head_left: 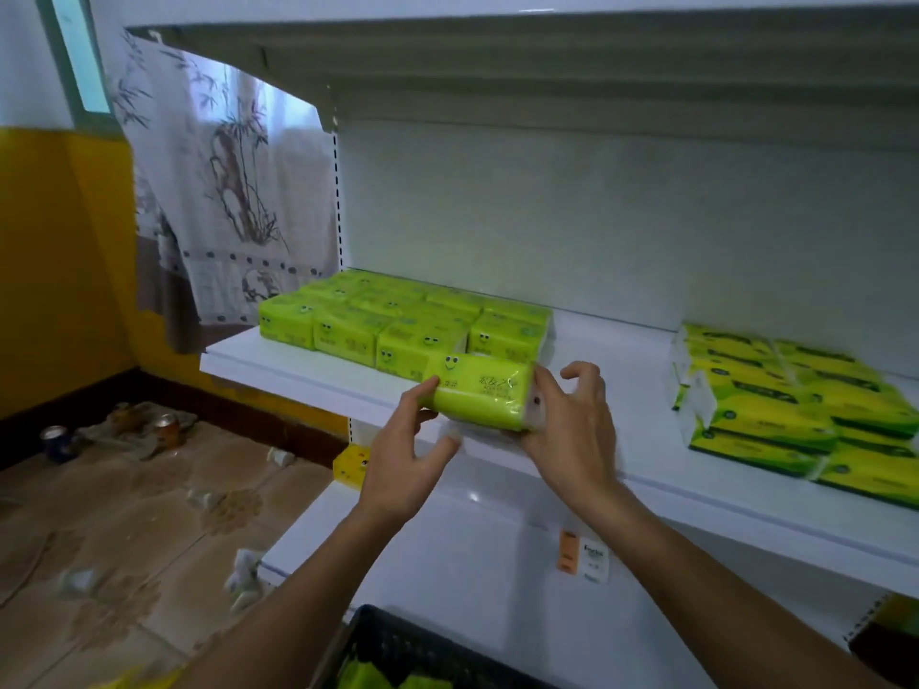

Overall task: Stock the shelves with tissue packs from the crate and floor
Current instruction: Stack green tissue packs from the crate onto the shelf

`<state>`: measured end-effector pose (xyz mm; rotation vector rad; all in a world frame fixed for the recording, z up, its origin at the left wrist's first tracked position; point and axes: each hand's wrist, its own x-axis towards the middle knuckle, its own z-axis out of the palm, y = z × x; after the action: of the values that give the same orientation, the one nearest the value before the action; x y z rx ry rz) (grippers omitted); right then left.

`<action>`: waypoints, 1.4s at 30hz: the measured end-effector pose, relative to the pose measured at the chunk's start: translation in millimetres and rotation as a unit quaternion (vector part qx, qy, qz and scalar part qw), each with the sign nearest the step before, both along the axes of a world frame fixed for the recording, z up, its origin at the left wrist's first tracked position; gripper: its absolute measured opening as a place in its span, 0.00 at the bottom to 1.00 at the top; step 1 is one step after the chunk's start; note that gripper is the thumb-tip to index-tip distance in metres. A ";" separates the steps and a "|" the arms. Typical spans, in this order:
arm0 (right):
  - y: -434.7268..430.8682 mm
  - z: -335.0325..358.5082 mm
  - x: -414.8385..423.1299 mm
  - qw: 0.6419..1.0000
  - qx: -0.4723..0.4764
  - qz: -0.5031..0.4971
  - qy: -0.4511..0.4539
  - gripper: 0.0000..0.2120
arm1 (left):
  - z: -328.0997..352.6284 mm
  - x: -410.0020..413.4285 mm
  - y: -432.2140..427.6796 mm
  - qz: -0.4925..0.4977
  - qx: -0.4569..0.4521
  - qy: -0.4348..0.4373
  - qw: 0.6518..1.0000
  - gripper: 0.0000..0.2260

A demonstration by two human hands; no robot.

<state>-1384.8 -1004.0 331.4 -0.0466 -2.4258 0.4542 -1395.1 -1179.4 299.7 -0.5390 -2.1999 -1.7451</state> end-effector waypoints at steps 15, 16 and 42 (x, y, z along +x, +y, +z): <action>18.1 -26.5 -43.5 0.986 -0.108 0.050 -0.117 0.21 | -19.9 -63.1 10.0 0.061 -0.387 -0.016 0.920 0.40; 15.8 -25.8 -48.0 0.987 -0.108 0.034 -0.115 0.21 | -19.6 -65.5 9.8 0.076 -0.402 -0.012 0.912 0.41; -4.4 -46.6 -68.3 0.998 0.046 -0.039 -0.019 0.19 | -28.5 -68.6 7.7 0.113 -0.404 0.005 0.908 0.38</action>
<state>-1453.1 -1008.4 284.8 -0.1116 -2.4693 0.3095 -1463.7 -1171.6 271.2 -0.4179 -2.7862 -0.6521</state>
